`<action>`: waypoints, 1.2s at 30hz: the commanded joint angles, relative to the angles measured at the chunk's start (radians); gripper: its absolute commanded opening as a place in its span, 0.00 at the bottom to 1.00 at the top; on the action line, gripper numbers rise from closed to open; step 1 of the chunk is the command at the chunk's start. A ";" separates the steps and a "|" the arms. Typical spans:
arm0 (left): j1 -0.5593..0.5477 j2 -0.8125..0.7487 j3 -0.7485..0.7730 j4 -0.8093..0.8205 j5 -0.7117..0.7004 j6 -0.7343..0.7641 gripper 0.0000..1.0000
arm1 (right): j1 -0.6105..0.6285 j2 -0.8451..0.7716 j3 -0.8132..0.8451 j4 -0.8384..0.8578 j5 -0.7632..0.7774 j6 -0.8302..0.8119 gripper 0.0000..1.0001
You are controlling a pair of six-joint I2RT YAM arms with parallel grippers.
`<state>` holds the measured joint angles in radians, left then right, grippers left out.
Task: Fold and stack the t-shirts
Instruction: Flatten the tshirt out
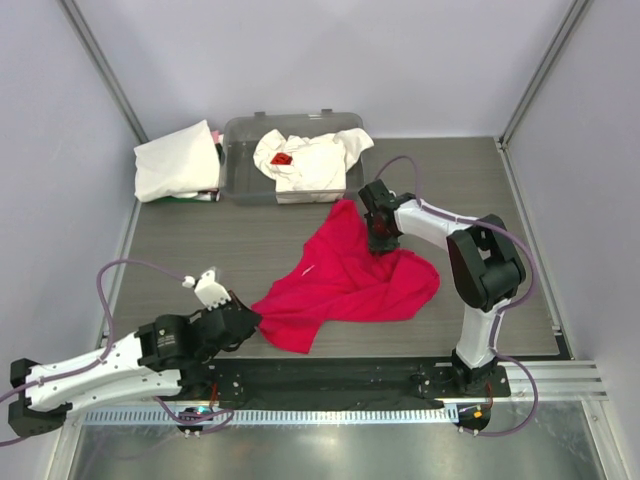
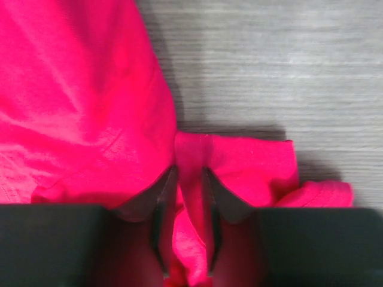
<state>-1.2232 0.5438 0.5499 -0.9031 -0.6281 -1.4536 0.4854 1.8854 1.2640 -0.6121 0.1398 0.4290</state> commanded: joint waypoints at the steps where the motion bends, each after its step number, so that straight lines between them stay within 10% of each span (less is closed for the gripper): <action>1: 0.004 -0.025 -0.007 -0.029 -0.051 -0.033 0.00 | 0.007 0.000 0.051 -0.017 0.057 -0.022 0.22; 4: 0.002 -0.038 0.002 -0.054 -0.065 -0.039 0.00 | 0.007 -0.008 0.060 -0.037 0.069 -0.035 0.01; 16: 0.002 -0.067 0.370 -0.557 -0.278 -0.160 0.00 | -0.074 -0.245 0.504 -0.302 0.199 -0.087 0.01; 24: 0.002 -0.126 0.410 -0.666 -0.303 -0.232 0.00 | -0.381 -0.475 0.243 -0.219 0.115 -0.027 0.01; 25: 0.002 -0.130 0.397 -0.652 -0.295 -0.232 0.00 | -0.389 -0.476 0.204 -0.215 0.097 -0.019 0.03; 27: 0.002 -0.136 0.346 -0.608 -0.272 -0.234 0.00 | -0.395 -0.459 0.120 -0.202 0.051 -0.007 0.61; 28: 0.002 -0.136 0.331 -0.593 -0.263 -0.235 0.00 | -0.393 -0.451 0.077 -0.198 0.037 -0.004 0.73; 36: 0.002 -0.130 0.246 -0.474 -0.209 -0.211 0.00 | -0.389 -0.471 -0.032 -0.132 -0.091 0.034 0.76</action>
<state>-1.2232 0.4080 0.8001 -1.3411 -0.8154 -1.6493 0.0914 1.4918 1.2289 -0.8089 0.1261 0.4301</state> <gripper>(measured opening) 0.007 0.766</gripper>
